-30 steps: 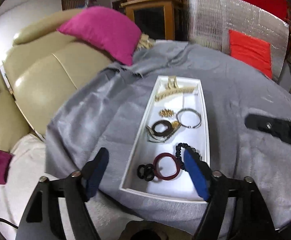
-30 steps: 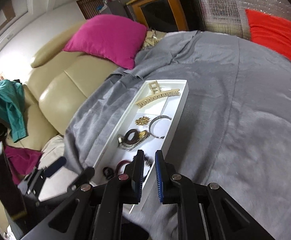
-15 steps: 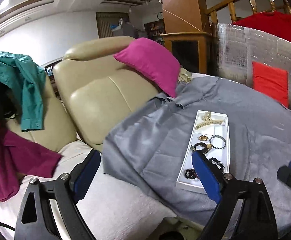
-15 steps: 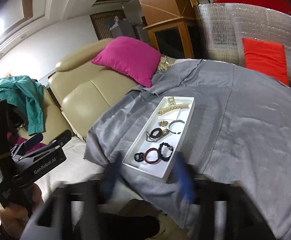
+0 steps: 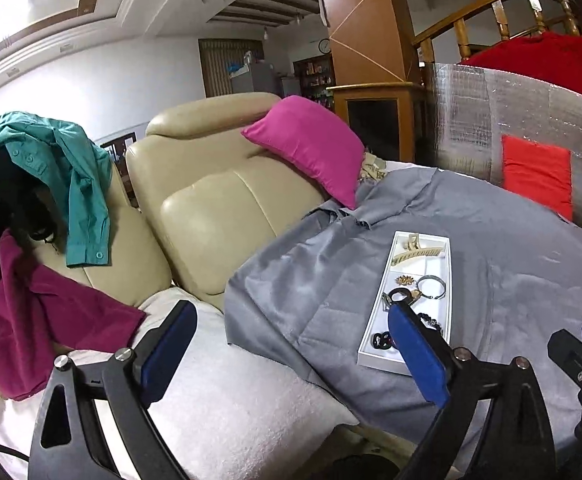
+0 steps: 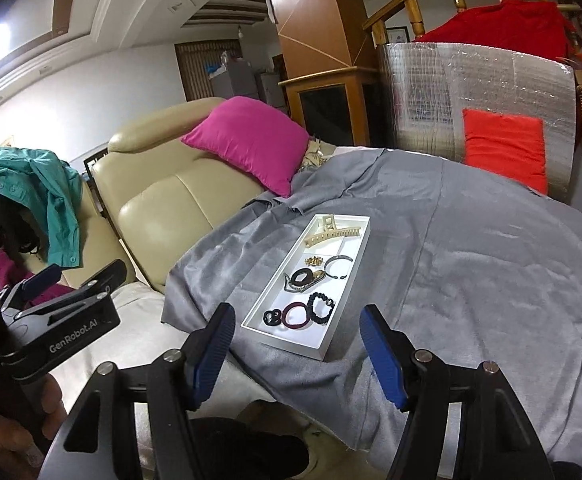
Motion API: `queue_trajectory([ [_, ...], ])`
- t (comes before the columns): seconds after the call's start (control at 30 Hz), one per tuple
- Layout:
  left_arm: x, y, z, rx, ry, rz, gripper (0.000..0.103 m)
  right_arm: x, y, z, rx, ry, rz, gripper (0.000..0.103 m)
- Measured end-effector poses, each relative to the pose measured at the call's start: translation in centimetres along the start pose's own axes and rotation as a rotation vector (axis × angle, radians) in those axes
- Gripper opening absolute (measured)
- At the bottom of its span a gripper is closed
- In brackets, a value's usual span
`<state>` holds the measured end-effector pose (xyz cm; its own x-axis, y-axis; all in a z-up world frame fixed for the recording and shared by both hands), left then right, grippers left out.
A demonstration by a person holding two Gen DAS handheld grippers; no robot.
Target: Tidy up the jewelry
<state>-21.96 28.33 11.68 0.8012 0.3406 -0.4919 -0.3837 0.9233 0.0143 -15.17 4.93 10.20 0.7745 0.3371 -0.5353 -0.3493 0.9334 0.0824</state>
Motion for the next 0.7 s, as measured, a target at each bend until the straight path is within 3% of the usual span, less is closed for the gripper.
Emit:
queue_trajectory([
  [0.7, 0.13, -0.5, -0.21, 0.021, 0.012, -0.009, 0.097, -0.01, -0.45, 0.15, 0.019, 0.01, 0.013, 0.069],
])
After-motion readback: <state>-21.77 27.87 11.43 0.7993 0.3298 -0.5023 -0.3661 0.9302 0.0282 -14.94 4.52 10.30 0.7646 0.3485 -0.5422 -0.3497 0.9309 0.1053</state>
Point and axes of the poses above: each gripper's, at about its wrist camera, not at the fingertips, and x roughly the way its jaws point, y to its left, z to its top, the point moved 2 cm from there along x, roughly the way its jaws point, and after that the axes turned 13 degrees about -z, right-handed, at the moved point
